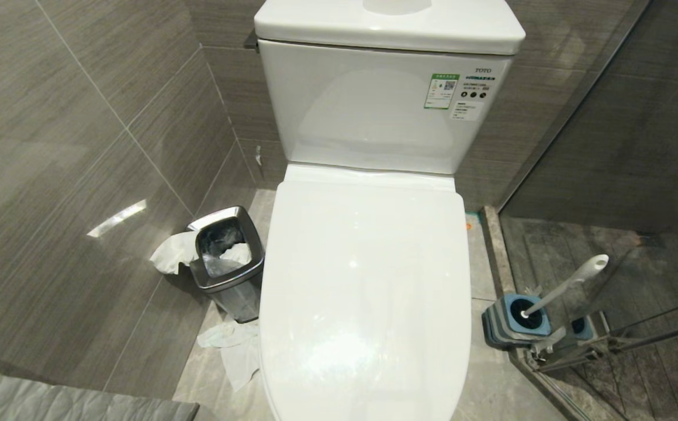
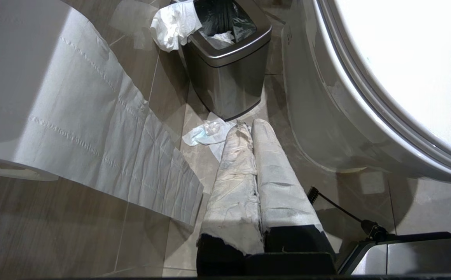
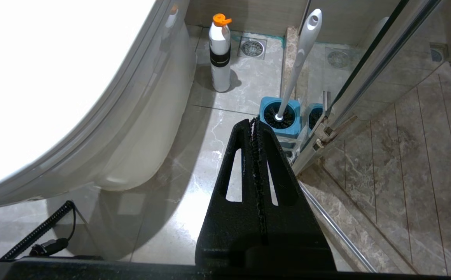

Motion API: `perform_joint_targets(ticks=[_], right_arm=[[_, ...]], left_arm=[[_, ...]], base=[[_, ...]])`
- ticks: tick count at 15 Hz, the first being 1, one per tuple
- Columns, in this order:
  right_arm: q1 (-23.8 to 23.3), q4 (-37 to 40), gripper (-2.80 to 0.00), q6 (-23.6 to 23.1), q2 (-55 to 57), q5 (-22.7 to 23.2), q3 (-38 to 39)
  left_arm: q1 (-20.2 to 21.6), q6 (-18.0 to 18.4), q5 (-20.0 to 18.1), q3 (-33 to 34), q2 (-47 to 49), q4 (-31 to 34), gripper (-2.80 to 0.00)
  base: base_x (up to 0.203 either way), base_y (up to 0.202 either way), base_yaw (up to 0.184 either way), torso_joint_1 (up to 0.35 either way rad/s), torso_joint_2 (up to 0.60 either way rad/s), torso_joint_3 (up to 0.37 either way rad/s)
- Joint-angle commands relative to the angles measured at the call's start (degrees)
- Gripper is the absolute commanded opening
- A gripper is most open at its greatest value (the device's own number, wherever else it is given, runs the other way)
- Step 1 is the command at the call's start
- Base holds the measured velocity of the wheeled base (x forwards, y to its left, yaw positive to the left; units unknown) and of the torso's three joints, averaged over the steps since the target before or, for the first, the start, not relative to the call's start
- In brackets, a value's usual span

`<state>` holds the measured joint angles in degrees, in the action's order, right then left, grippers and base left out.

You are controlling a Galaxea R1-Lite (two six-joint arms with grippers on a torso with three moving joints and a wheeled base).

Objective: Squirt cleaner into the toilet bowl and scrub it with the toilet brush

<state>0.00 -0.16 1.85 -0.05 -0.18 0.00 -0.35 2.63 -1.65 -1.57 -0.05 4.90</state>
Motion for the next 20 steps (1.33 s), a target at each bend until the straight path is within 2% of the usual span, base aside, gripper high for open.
perform_joint_targets(ticks=[1,20], right_arm=[[0.00,-0.02,-2.80,-0.01,0.05,0.01,0.00],[0.00,-0.02,-2.80,-0.01,0.05,0.01,0.00]], left_arm=[[0.00,0.00,-0.02,-0.01,0.05,0.02,-2.80],[0.00,0.00,-0.02,-0.01,0.05,0.02,-2.80]], base=[[0.000,0.000,0.000,0.000,0.00,0.000],[0.000,0.000,0.000,0.000,0.00,0.000]])
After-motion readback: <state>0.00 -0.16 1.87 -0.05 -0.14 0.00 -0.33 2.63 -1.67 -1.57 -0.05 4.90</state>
